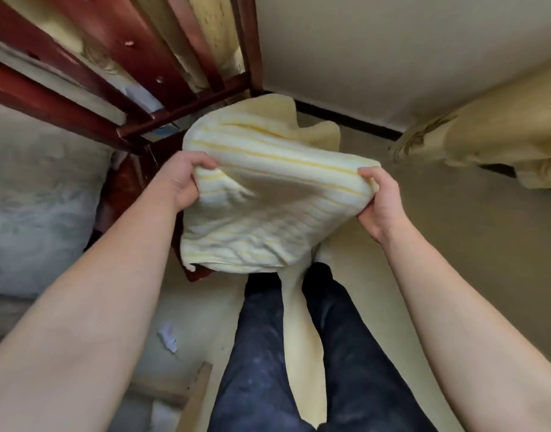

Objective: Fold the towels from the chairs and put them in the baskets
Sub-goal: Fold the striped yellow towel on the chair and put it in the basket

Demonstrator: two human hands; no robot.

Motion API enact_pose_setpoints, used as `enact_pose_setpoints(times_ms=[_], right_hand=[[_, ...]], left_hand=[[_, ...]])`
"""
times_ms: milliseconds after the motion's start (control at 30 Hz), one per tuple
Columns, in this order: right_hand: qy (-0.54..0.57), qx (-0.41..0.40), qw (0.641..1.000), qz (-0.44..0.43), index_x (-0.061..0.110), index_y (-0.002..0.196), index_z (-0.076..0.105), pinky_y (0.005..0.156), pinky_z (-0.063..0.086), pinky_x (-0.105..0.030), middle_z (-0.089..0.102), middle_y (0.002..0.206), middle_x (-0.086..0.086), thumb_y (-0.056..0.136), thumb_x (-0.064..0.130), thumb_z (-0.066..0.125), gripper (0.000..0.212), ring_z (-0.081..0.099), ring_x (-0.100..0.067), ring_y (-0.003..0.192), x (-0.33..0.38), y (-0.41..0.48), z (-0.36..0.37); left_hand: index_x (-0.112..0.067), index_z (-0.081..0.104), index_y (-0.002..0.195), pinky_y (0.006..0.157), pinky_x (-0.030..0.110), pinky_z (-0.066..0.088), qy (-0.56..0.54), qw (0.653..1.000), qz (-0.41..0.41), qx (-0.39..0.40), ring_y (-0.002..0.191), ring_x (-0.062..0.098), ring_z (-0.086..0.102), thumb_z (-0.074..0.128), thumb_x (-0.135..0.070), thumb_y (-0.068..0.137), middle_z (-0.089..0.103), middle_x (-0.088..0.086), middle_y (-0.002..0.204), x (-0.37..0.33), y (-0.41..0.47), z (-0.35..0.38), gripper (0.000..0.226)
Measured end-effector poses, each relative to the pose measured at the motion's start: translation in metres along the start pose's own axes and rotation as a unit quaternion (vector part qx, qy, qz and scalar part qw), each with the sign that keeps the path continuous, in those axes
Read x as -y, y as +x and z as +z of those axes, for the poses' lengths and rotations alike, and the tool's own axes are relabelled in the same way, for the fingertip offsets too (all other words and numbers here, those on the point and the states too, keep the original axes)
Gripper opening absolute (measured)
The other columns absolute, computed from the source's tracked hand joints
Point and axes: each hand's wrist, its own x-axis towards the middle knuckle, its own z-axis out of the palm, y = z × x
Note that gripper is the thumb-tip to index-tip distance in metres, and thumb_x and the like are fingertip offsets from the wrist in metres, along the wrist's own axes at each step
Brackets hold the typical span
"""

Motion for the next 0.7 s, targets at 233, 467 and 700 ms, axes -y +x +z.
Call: enact_pose_setpoints(times_ms=[233, 467, 700], right_hand=[[-0.426, 0.006, 0.902, -0.065, 0.014, 0.098, 0.074, 0.083, 0.059, -0.043, 0.074, 0.098, -0.007, 0.077, 0.047, 0.066, 0.04, 0.071, -0.026, 0.088, 0.074, -0.039, 0.03], [-0.361, 0.098, 0.924, -0.078, 0.011, 0.101, 0.076, 0.088, 0.057, -0.051, 0.077, 0.098, -0.01, 0.063, 0.048, 0.079, 0.053, 0.074, -0.032, 0.093, 0.136, -0.077, 0.056], [-0.389, 0.165, 0.899, -0.116, 0.012, 0.106, 0.075, 0.074, 0.046, -0.034, 0.069, 0.086, -0.003, 0.073, 0.042, 0.071, 0.045, 0.062, -0.021, 0.079, 0.16, -0.115, 0.092]], left_hand=[[0.001, 0.062, 0.123, 0.107, 0.05, 0.044, -0.027, 0.998, 0.028, -0.053, 0.115, 0.034, 0.064, 0.047, 0.007, 0.077, 0.063, 0.018, 0.129, 0.024, -0.107, 0.006, 0.049], [-0.013, 0.063, 0.13, 0.1, 0.045, 0.049, -0.166, 0.978, 0.121, -0.048, 0.114, 0.026, 0.066, 0.064, -0.038, 0.091, 0.066, 0.013, 0.127, 0.019, -0.173, 0.01, 0.046], [-0.004, 0.052, 0.139, 0.107, 0.047, 0.044, -0.202, 0.952, 0.222, -0.057, 0.125, 0.03, 0.058, 0.064, -0.015, 0.09, 0.059, 0.018, 0.136, 0.0, -0.229, -0.012, 0.051]])
